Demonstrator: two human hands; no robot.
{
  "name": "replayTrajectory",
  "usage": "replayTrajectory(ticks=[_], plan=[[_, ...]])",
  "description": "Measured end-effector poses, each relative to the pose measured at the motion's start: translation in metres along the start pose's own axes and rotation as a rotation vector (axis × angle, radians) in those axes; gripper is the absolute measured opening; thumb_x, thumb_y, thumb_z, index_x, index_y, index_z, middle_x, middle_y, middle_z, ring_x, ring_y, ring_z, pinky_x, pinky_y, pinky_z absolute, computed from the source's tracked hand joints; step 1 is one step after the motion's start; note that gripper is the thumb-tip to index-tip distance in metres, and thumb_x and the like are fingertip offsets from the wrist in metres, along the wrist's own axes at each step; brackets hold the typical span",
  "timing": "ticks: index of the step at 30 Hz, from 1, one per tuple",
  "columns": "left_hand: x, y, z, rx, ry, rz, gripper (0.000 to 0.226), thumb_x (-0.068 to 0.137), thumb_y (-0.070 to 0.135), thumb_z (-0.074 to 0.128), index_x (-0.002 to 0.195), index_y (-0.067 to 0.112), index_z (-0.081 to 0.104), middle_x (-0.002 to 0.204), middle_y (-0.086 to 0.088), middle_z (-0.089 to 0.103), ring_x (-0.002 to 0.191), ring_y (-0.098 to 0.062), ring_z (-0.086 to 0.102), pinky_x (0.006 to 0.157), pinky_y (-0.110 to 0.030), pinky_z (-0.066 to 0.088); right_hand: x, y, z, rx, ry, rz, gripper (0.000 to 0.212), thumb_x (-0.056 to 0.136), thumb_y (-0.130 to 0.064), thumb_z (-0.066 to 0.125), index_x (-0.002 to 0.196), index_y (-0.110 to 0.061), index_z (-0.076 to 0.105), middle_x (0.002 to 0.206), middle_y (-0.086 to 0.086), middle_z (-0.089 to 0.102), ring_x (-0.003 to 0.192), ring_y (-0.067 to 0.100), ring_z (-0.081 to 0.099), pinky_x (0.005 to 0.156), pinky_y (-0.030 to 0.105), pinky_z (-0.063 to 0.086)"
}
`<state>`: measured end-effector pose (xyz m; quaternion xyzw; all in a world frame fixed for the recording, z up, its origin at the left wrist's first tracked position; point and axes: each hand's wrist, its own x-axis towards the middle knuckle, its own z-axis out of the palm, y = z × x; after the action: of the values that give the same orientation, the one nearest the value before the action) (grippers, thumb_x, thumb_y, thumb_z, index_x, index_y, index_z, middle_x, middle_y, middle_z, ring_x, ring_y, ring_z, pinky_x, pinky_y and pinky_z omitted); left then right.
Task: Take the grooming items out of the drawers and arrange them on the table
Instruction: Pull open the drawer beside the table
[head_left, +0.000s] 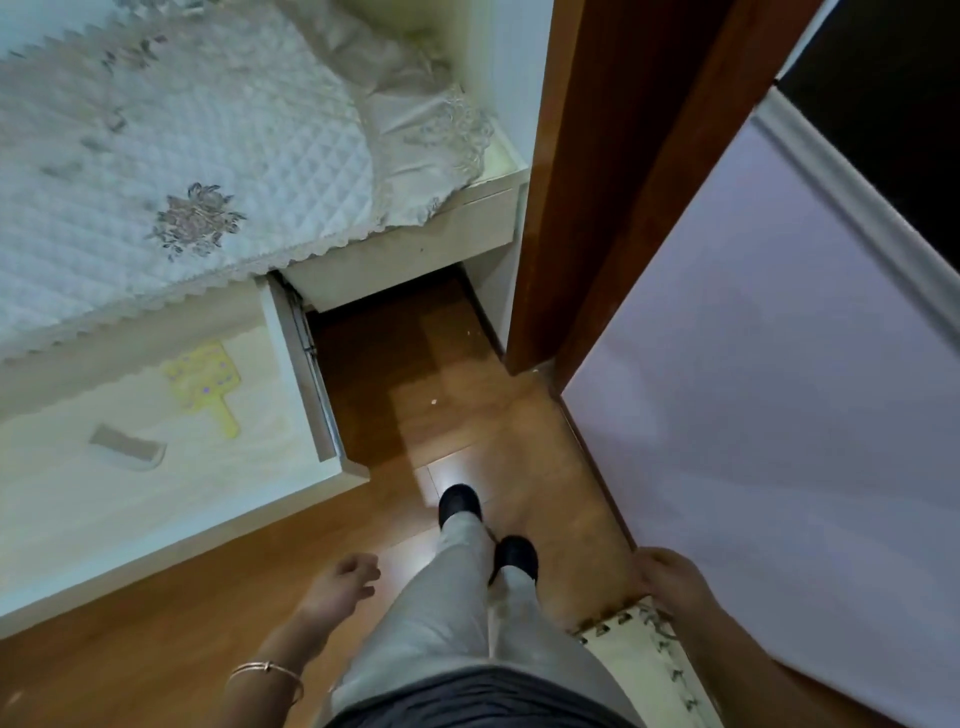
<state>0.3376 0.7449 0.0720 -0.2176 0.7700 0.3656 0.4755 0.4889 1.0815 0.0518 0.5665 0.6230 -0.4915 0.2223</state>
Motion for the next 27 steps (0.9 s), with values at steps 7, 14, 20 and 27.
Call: replayTrajectory(ticks=[7,14,20,27], plan=[[0.033,0.053,-0.002,-0.070,-0.007,-0.061,0.019,0.096,0.020,0.042,0.106,0.010,0.054,0.107,-0.009,0.059,0.087,-0.021,0.055,0.064,-0.027,0.038,0.021,-0.037,-0.002,-0.025,-0.072,0.069,0.020,0.087,-0.002,0.054,0.106,0.004,0.059,0.090,0.023,0.061,0.061,0.026,0.052,0.049,0.024,0.050],[0.057,0.133,0.000,-0.157,-0.046,0.050,0.018,0.097,0.023,0.040,0.086,0.018,0.053,0.095,-0.004,0.057,0.083,-0.016,0.054,0.065,-0.025,0.039,0.038,-0.152,-0.001,-0.203,-0.176,-0.015,0.013,0.091,-0.012,0.049,0.081,-0.009,0.057,0.088,0.013,0.058,0.077,0.025,0.053,0.071,0.032,0.041],[0.071,0.178,-0.008,-0.351,0.001,0.058,0.018,0.097,0.023,0.040,0.098,0.015,0.056,0.106,-0.007,0.059,0.089,-0.018,0.056,0.074,-0.029,0.041,0.072,-0.256,0.017,-0.164,-0.252,-0.093,0.014,0.091,-0.014,0.050,0.093,-0.015,0.064,0.102,0.012,0.062,0.094,0.026,0.059,0.066,0.025,0.044],[0.135,0.244,-0.015,-0.781,0.146,-0.033,0.021,0.096,0.016,0.043,0.112,0.012,0.055,0.111,-0.009,0.061,0.102,-0.023,0.057,0.089,-0.033,0.040,0.129,-0.379,0.075,-0.156,-0.394,-0.141,0.033,0.093,-0.009,0.046,0.124,0.002,0.051,0.106,0.025,0.060,0.097,0.035,0.059,0.074,0.040,0.048]])
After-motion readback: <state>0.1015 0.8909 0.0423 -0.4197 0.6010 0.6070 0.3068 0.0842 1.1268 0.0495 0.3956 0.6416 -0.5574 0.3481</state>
